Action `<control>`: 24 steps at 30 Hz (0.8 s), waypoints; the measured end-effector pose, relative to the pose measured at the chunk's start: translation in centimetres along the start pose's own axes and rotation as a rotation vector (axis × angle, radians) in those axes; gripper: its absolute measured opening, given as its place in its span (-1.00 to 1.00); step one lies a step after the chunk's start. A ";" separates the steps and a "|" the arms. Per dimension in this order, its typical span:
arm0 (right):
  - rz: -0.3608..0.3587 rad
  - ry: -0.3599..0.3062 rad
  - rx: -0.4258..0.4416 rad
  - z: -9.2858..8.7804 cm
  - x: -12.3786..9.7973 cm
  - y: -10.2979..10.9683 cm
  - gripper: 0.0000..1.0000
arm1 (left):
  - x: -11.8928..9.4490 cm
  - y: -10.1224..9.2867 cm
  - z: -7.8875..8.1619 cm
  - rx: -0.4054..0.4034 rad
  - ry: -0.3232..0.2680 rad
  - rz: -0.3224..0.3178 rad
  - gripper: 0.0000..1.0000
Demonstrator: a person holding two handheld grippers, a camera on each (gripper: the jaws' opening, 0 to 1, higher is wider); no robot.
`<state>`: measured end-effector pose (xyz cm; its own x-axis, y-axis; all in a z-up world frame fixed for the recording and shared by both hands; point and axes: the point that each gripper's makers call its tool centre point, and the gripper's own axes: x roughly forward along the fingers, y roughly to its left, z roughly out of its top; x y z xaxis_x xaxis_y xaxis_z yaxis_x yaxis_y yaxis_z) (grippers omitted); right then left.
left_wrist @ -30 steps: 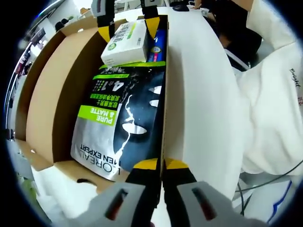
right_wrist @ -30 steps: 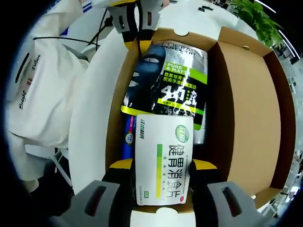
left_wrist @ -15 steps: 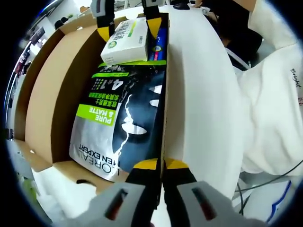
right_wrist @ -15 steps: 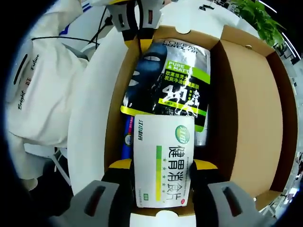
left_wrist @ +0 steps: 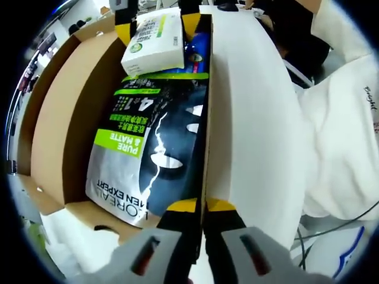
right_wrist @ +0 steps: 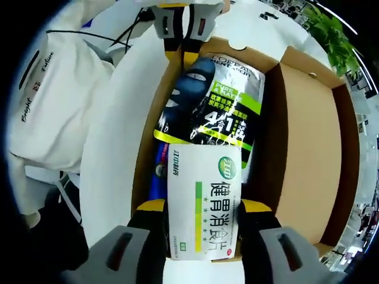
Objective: Operate the shoe box by opening the lid, removing the specified soft item, and placing it in the target area until the item is outside and the box remains undamaged.
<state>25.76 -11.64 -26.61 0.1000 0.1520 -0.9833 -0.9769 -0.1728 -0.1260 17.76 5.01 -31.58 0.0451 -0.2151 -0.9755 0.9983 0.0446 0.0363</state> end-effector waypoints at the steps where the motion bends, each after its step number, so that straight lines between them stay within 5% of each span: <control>1: 0.000 -0.003 -0.001 0.2 0.0 0.3 -0.07 | 0.0 0.2 -0.1 0.002 0.003 0.002 -0.98; 9: -0.037 -0.017 0.014 0.6 -1.8 0.6 -0.08 | -0.4 2.2 -0.6 0.005 0.004 -0.003 -0.98; 14: -0.047 0.044 0.015 -0.2 -2.2 0.7 -0.08 | -0.4 2.6 -0.7 0.000 0.011 -0.004 -0.98; 24: -0.056 0.043 -0.003 -1.6 -3.1 0.6 -0.09 | -0.4 2.5 -0.7 -0.002 0.001 -0.002 -0.98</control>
<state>25.20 -13.72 -23.89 0.1627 0.1191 -0.9795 -0.9690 -0.1680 -0.1814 20.25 5.92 -31.27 0.0430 -0.2140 -0.9759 0.9984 0.0461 0.0339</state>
